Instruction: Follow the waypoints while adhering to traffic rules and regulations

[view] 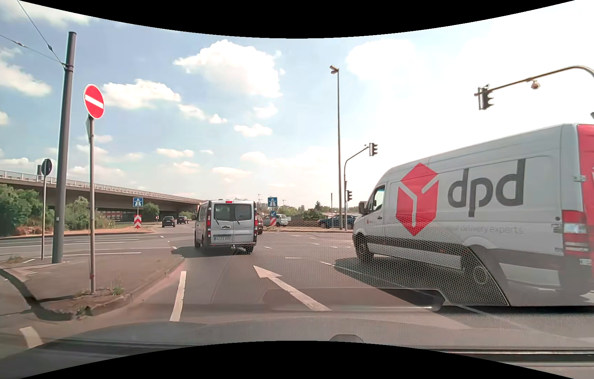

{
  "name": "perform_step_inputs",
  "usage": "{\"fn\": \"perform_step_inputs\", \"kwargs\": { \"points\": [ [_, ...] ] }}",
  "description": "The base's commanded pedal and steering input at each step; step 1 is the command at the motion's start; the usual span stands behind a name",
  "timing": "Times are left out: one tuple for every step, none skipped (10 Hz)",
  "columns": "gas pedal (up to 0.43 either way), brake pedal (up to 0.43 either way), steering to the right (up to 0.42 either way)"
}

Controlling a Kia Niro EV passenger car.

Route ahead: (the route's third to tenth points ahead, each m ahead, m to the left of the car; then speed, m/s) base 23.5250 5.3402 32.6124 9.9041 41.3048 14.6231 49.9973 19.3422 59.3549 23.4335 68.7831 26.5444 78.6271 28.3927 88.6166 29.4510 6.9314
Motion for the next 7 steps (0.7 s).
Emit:
{"fn": "perform_step_inputs", "kwargs": {
  "points": [
    [0.098,0.0,-0.174],
    [0.11,0.0,-0.174],
    [0.11,0.0,-0.174],
    [0.138,0.0,-0.172],
    [0.138,0.0,-0.171],
    [0.138,0.0,-0.167],
    [0.177,0.0,-0.165]
  ]
}}
